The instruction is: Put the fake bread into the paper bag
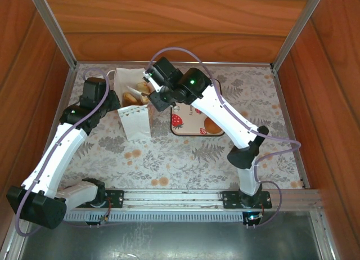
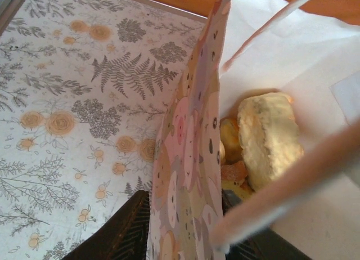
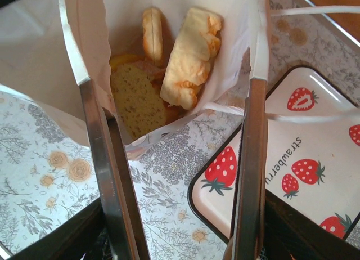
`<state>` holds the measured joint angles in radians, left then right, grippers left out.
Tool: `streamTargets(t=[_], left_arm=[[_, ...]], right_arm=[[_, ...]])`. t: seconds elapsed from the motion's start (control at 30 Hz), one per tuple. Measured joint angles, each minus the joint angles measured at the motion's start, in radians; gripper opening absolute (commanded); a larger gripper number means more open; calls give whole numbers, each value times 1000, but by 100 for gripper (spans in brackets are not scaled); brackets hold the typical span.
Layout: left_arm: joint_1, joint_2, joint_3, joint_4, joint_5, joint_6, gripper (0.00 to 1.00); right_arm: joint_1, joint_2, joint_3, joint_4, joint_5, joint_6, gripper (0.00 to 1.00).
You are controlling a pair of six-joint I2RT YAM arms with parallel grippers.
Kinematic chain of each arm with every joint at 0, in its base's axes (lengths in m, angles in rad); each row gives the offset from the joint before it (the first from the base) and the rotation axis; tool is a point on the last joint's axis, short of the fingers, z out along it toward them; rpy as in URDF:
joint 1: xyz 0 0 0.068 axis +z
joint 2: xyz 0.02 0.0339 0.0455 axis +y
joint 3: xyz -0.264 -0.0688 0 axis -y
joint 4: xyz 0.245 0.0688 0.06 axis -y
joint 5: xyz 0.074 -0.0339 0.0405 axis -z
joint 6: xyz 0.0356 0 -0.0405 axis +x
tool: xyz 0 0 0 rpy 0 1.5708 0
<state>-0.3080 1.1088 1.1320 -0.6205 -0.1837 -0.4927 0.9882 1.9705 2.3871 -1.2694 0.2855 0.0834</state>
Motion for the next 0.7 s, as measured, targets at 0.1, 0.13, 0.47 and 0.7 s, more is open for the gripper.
streamTargets(t=[0.1, 0.13, 0.47, 0.7], left_arm=[[0, -18, 0, 0, 7, -2, 43], [0, -26, 0, 0, 9, -2, 46], [0, -92, 2, 4, 19, 4, 64], [1, -128, 2, 7, -3, 28, 76]], right_arm=[[0, -44, -10, 10, 0, 0, 64], [0, -60, -15, 15, 0, 0, 64], [0, -240, -136, 61, -11, 23, 65], [-10, -410, -244, 61, 21, 62, 65]])
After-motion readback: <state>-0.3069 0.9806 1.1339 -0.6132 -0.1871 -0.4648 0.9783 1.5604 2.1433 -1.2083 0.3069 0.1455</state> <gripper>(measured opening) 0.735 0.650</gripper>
